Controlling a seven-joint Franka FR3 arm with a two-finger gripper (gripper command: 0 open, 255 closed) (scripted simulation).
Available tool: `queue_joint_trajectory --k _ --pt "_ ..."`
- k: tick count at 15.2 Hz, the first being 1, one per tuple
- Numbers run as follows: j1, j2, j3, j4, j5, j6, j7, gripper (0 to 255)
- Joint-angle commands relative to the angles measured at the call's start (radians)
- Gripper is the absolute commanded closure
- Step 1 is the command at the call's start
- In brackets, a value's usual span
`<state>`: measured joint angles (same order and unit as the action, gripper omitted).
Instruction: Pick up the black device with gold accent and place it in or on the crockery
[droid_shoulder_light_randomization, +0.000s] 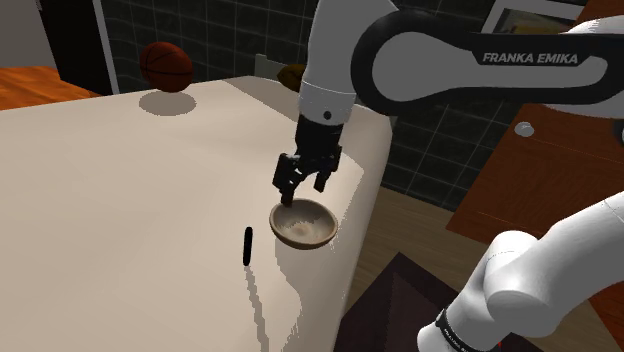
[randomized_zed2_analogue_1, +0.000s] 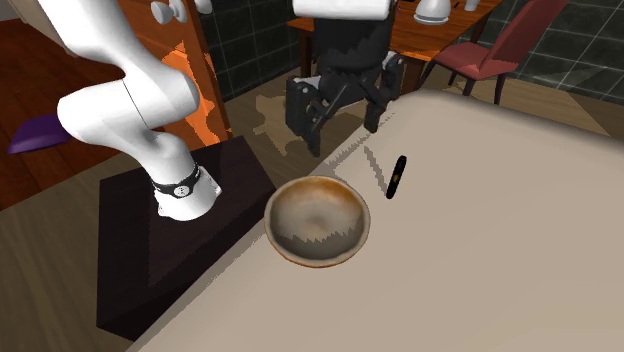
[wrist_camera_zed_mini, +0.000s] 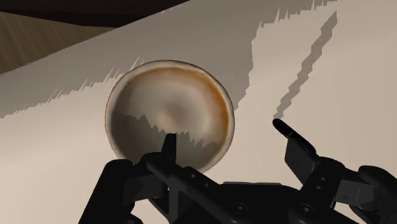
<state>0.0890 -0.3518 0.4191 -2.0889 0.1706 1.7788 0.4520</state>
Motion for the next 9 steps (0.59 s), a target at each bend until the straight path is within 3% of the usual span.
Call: queue_joint_trajectory --k 1,7,9 --pt "0.001 0.072 0.043 0.047 -0.024 0.023 0.056 0" --pt "0.026 0.307 0.161 0.224 -0.150 0.046 0.247 0" --pt "0.032 0.324 0.164 0.224 -0.161 0.059 0.260 0"
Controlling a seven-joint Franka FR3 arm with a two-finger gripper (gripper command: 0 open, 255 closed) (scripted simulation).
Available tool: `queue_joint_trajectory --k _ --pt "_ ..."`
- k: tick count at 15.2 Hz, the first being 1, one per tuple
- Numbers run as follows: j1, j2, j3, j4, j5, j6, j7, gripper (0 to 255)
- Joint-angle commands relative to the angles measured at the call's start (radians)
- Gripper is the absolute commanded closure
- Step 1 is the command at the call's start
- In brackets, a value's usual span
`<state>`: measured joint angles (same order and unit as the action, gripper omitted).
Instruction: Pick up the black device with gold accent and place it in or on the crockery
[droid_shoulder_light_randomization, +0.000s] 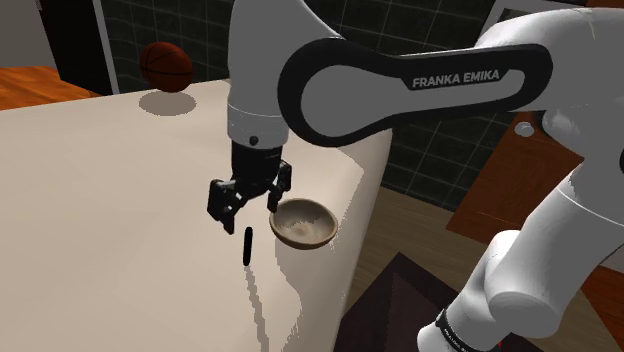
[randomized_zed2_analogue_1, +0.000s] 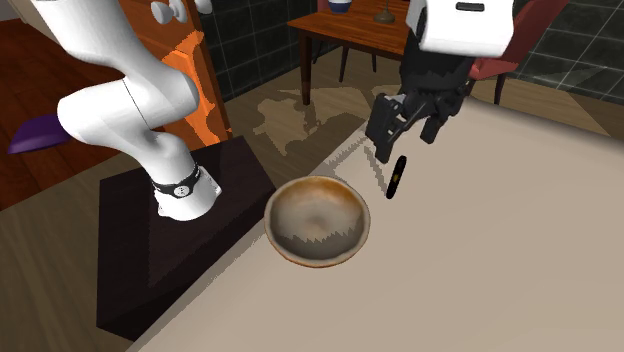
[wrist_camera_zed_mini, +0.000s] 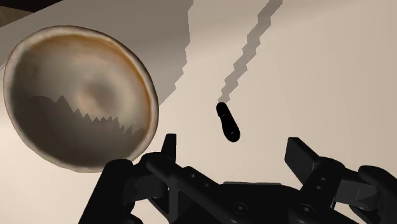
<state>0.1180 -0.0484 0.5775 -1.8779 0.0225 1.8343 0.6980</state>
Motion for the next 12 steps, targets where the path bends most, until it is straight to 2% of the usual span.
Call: queue_joint_trajectory --k 1,6,12 --pt "0.003 0.022 0.006 0.001 -0.013 0.017 0.014 0" --pt "0.005 0.034 0.007 -0.063 -0.020 0.091 0.019 0" --pt "0.005 0.034 0.007 -0.063 -0.020 0.091 0.019 0"
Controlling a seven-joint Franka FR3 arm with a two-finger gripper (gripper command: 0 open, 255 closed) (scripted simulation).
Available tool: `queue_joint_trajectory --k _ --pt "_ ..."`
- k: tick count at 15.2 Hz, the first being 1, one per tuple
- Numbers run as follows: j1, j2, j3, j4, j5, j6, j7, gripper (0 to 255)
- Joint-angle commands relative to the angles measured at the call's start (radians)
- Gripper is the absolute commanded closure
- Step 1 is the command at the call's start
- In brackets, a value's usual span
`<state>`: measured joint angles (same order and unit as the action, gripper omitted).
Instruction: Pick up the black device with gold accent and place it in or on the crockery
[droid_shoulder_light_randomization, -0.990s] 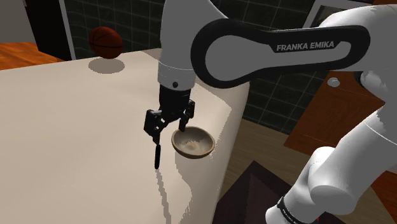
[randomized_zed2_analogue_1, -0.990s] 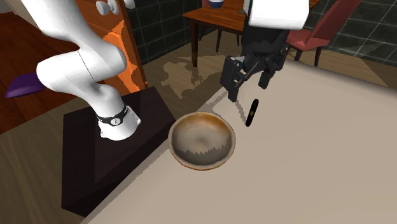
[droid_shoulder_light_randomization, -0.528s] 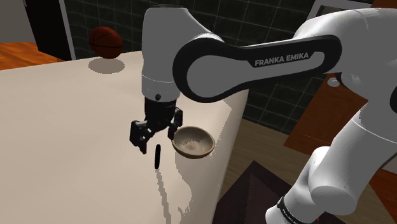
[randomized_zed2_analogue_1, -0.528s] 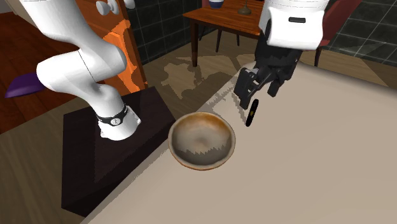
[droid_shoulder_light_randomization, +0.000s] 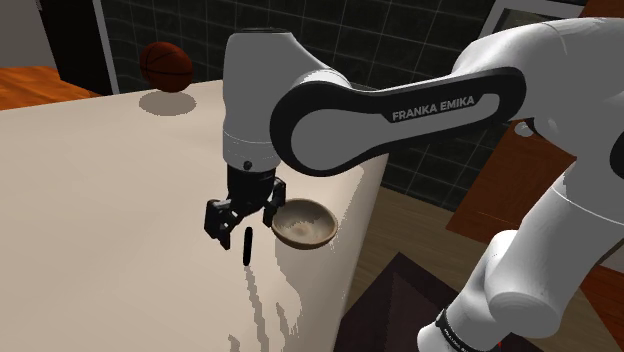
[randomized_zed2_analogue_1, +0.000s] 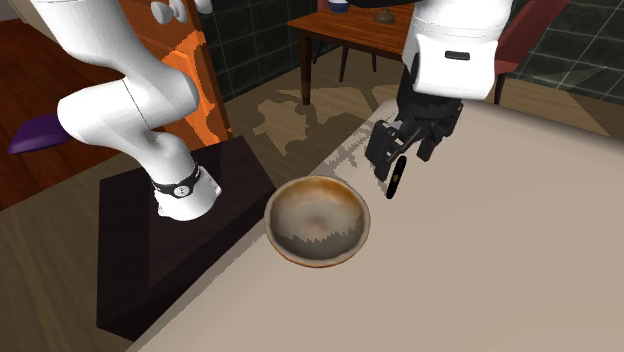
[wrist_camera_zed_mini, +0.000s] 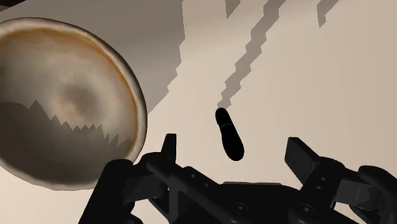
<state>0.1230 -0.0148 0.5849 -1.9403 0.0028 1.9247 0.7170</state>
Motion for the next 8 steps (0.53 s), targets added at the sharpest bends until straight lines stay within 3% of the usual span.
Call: queue_joint_trajectory --k 1,2,3,8 --pt "0.000 0.000 0.000 0.000 0.000 0.000 0.000 0" --pt "0.000 0.000 0.000 0.000 0.000 0.000 0.000 0" --pt "0.000 0.000 0.000 0.000 0.000 0.000 0.000 255" --pt "0.000 0.000 0.000 0.000 0.000 0.000 0.000 255"
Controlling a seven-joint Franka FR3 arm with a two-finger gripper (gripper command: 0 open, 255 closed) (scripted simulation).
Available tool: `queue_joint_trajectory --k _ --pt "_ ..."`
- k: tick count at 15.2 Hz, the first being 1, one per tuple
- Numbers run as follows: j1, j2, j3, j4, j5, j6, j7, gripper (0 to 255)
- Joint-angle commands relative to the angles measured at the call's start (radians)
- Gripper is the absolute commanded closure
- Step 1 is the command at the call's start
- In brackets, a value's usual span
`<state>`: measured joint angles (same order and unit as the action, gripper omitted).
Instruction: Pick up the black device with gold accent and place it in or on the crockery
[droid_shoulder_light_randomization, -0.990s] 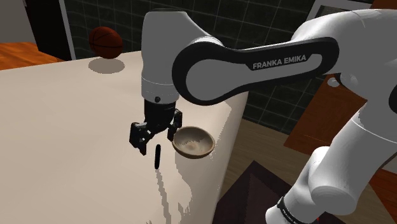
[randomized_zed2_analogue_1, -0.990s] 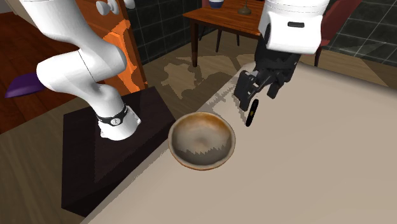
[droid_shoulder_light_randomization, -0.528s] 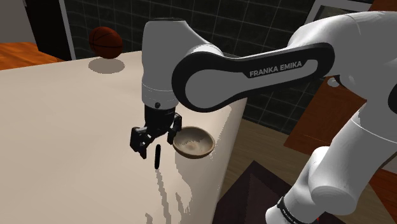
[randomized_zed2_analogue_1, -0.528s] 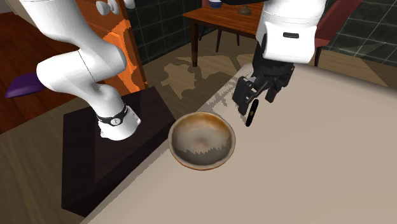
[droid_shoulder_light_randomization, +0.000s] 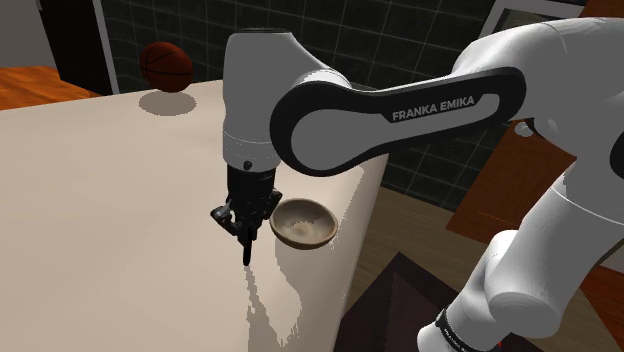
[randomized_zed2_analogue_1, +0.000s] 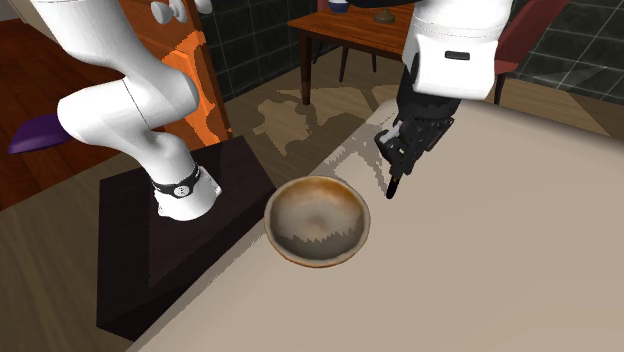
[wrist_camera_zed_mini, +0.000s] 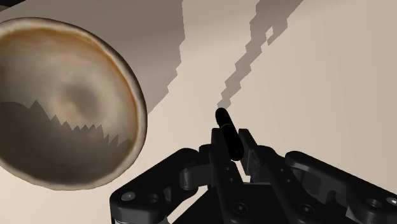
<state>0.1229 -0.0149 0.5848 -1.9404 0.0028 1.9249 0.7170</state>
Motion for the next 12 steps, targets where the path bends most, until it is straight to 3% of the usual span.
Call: queue_joint_trajectory --k 1,4,12 --pt "0.000 0.000 0.000 0.000 0.000 0.000 0.000 255" --pt "0.000 0.000 0.000 0.000 0.000 0.000 0.000 255" --pt "-0.002 -0.014 -0.003 0.093 0.008 -0.106 -0.006 255"
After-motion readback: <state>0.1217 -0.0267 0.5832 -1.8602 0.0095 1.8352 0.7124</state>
